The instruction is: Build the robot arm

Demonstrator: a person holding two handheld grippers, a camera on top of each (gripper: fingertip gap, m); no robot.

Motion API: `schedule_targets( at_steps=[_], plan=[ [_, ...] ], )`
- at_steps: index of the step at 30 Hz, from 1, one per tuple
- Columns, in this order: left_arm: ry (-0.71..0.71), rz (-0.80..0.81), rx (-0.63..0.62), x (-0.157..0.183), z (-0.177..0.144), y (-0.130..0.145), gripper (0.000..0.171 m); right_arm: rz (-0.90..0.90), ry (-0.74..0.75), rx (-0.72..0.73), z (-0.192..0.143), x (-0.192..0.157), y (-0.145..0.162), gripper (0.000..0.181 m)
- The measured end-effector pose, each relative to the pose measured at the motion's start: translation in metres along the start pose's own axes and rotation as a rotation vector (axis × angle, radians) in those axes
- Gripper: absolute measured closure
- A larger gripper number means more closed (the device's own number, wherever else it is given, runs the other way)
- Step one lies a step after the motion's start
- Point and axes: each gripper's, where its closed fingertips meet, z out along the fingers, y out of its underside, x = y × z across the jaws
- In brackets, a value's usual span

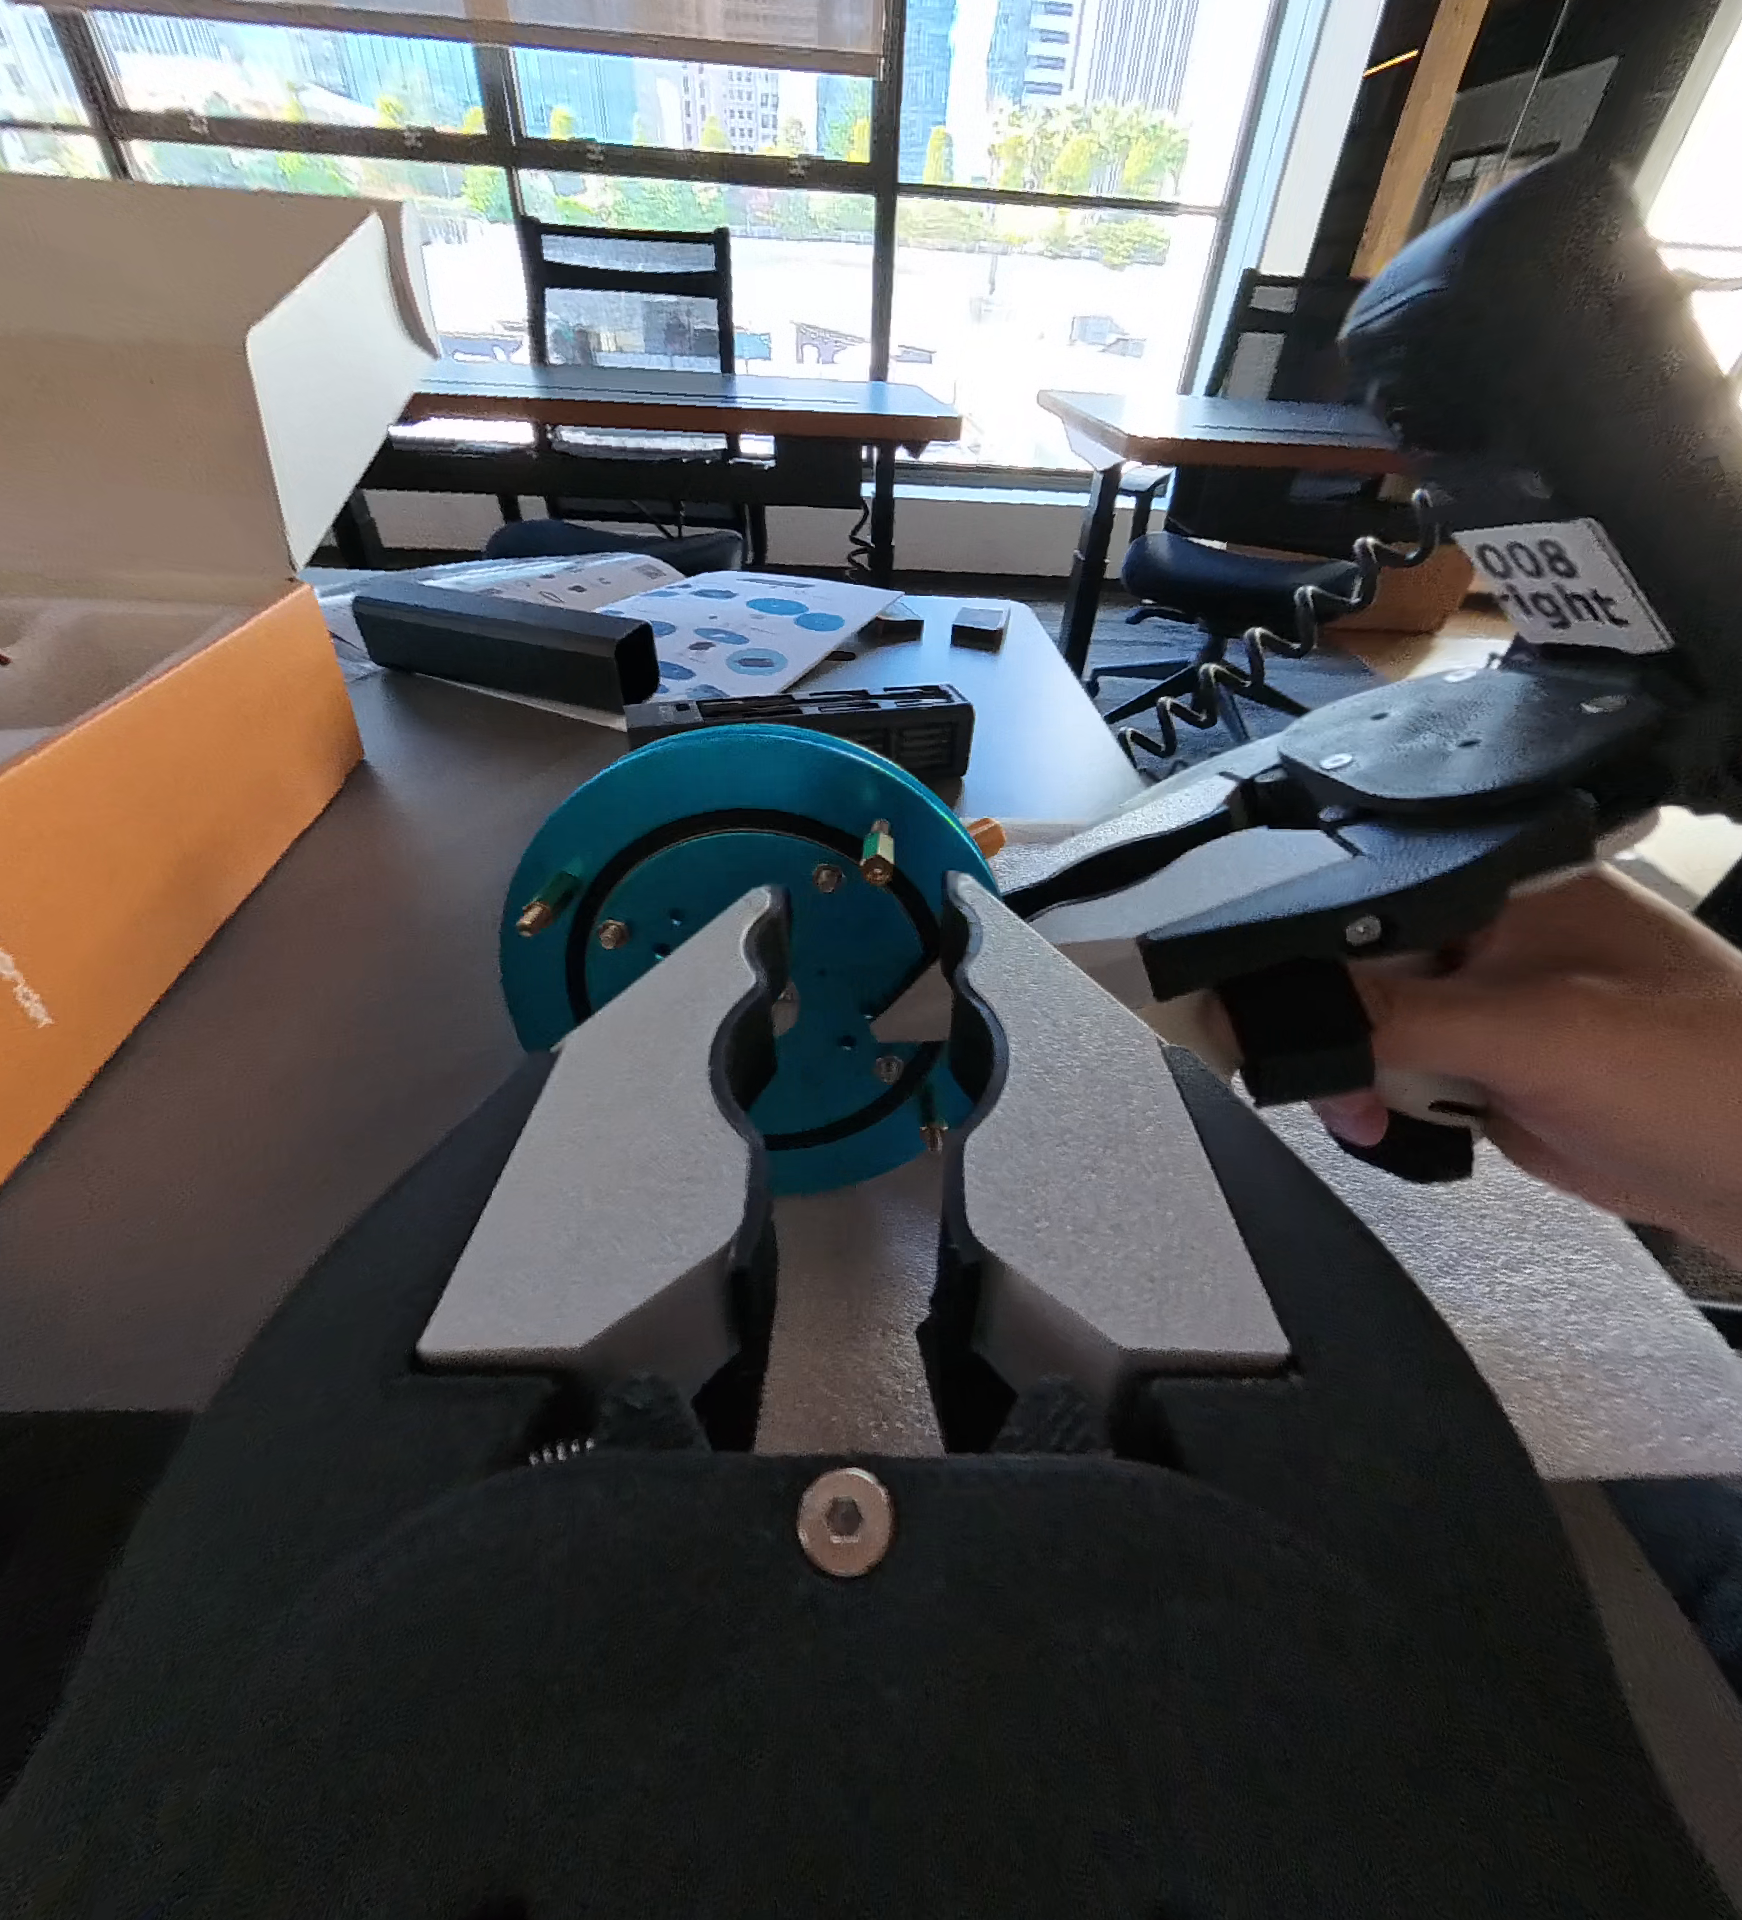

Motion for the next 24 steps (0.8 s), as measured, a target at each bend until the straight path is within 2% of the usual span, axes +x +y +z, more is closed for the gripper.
schedule_targets(
  at_steps=[3,7,15,20,24],
  plan=[
    [0.067,-0.103,0.003,0.006,0.002,0.003,0.15,-0.007,0.081,0.03,0.001,-0.005,-0.001,0.17],
    [0.111,-0.272,0.061,0.0,-0.004,0.0,0.168,-0.023,0.182,0.092,0.001,-0.011,-0.001,0.17],
    [0.235,-0.428,0.147,-0.001,-0.009,-0.001,0.168,0.015,0.244,0.178,0.001,-0.021,0.0,0.168],
    [0.325,-0.559,0.187,-0.001,-0.014,-0.003,0.167,0.062,0.227,0.214,-0.001,-0.026,0.0,0.166],
    [0.325,-0.502,0.157,-0.001,-0.017,-0.001,0.168,0.048,0.217,0.219,-0.002,-0.03,0.0,0.164]
  ],
)
